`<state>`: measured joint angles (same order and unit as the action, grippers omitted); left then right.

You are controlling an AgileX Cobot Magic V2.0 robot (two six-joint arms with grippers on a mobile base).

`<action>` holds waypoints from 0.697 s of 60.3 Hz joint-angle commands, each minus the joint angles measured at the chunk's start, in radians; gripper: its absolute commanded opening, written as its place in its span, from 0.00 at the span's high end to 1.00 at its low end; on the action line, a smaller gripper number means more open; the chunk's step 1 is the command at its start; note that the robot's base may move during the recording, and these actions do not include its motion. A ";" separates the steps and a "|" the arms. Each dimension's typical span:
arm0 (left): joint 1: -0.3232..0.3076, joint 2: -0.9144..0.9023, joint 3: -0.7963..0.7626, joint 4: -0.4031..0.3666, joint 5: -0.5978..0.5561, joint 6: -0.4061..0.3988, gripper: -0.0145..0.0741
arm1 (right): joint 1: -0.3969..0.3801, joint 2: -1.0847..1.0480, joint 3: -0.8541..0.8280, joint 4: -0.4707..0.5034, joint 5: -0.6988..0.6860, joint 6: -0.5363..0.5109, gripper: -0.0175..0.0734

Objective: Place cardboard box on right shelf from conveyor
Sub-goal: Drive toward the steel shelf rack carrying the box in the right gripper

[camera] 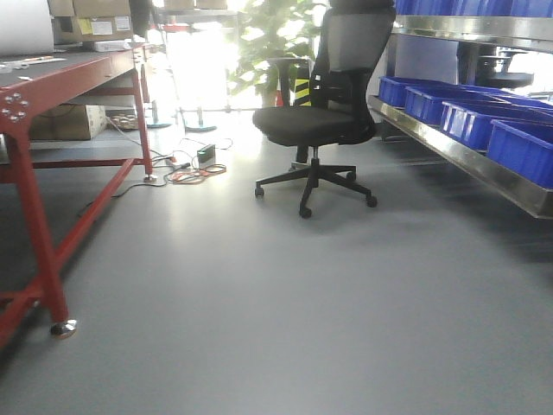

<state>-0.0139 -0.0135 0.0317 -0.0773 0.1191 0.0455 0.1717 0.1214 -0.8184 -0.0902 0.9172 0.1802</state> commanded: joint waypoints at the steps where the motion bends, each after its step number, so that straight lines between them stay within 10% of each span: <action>1: 0.003 -0.015 0.008 -0.006 -0.086 0.000 0.97 | -0.005 0.019 -0.026 -0.007 -0.100 -0.008 0.50; 42: 0.003 -0.015 0.008 -0.006 -0.086 0.000 0.97 | -0.005 0.019 -0.026 -0.007 -0.100 -0.008 0.50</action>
<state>-0.0139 -0.0135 0.0317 -0.0773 0.1191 0.0455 0.1717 0.1200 -0.8184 -0.0862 0.9172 0.1802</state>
